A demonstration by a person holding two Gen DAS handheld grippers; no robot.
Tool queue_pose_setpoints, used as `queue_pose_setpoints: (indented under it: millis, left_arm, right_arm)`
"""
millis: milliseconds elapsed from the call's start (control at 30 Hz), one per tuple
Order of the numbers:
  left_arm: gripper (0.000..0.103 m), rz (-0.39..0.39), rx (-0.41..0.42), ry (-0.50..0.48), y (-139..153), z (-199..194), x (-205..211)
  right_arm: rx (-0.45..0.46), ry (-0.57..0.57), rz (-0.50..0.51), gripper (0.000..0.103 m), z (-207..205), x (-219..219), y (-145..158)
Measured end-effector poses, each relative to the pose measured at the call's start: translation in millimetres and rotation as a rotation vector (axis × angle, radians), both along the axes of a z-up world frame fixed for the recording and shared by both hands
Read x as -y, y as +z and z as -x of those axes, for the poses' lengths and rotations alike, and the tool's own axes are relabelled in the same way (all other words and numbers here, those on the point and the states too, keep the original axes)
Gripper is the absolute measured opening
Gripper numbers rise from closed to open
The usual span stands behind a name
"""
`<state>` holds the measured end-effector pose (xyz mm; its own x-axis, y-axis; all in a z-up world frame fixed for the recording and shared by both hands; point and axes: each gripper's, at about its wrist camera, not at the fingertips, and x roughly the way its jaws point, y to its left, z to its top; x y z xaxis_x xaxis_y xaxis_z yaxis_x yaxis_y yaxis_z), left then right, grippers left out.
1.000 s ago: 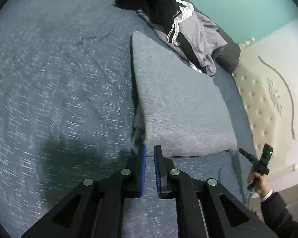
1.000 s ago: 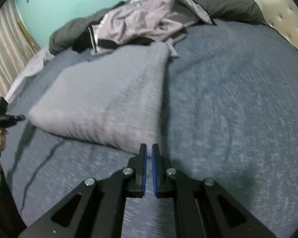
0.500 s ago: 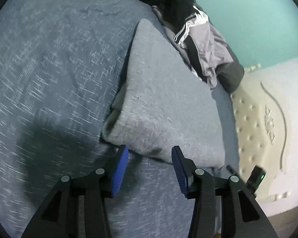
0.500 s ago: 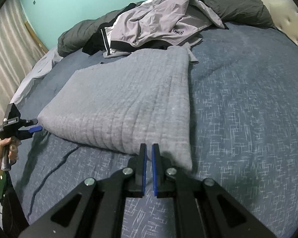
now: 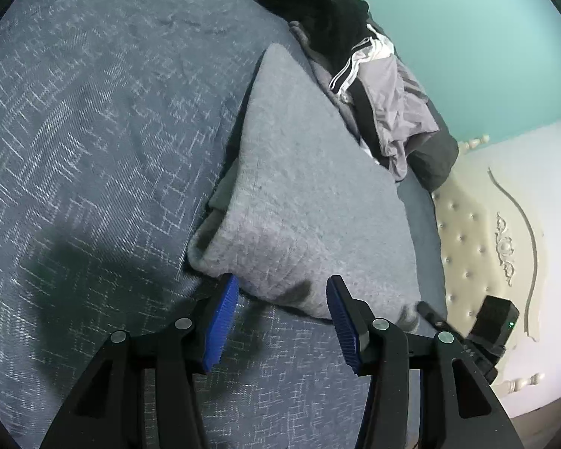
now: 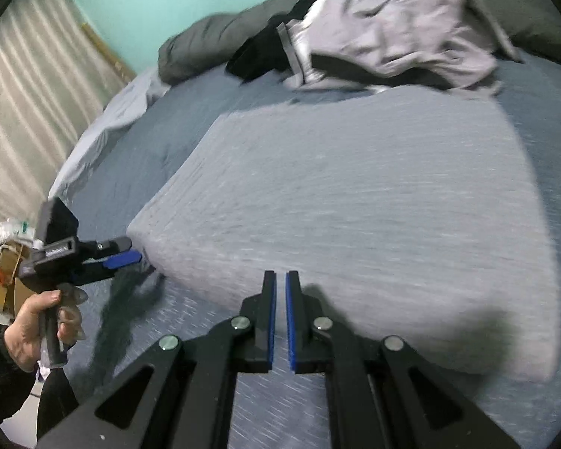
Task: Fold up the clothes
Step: 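Open both tools and withdraw them from the folded sweatshirt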
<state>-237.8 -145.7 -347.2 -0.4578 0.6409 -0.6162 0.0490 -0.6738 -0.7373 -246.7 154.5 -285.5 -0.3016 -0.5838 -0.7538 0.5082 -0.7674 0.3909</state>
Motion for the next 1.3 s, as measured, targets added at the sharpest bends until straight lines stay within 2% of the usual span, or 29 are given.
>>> queue_pose_setpoints:
  millis: [167,333,433,667,700,767,833,1000,1300]
  left_arm:
    - [0.054,0.057,-0.078,-0.026,14.2,-4.1,2.2]
    - [0.059,0.127,-0.149,-0.071,20.5,-6.6,-3.0]
    - [0.059,0.169,-0.194,-0.089,24.2,-8.1,-7.2]
    - [0.060,0.218,-0.268,-0.084,29.1,-12.5,-9.4]
    - [0.061,0.221,-0.270,-0.080,28.4,-13.2,-8.6]
    - [0.071,0.231,-0.268,-0.077,27.1,-14.3,-7.5]
    - [0.076,0.252,-0.275,-0.083,26.9,-15.7,-7.1]
    - [0.078,0.267,-0.289,-0.091,25.6,-17.3,-4.4]
    - [0.083,0.337,-0.293,-0.107,21.4,-21.0,-8.8]
  right_arm:
    - [0.055,-0.002,-0.075,0.004,3.5,37.2,-25.3]
    - [0.111,-0.039,-0.121,0.001,11.2,41.4,-49.7]
    - [0.108,-0.040,-0.153,0.001,11.7,44.3,-56.3]
    - [0.066,-0.091,-0.171,0.001,17.2,46.5,-33.1]
    - [0.075,-0.103,-0.170,0.001,20.2,47.3,-33.9]
    - [0.096,-0.121,-0.182,0.001,23.2,51.6,-39.6]
    - [0.098,-0.135,-0.204,0.001,23.8,55.5,-45.2]
    - [0.098,-0.164,-0.218,0.000,18.5,58.5,-56.5]
    - [0.085,-0.194,-0.224,0.000,31.9,60.1,-34.3]
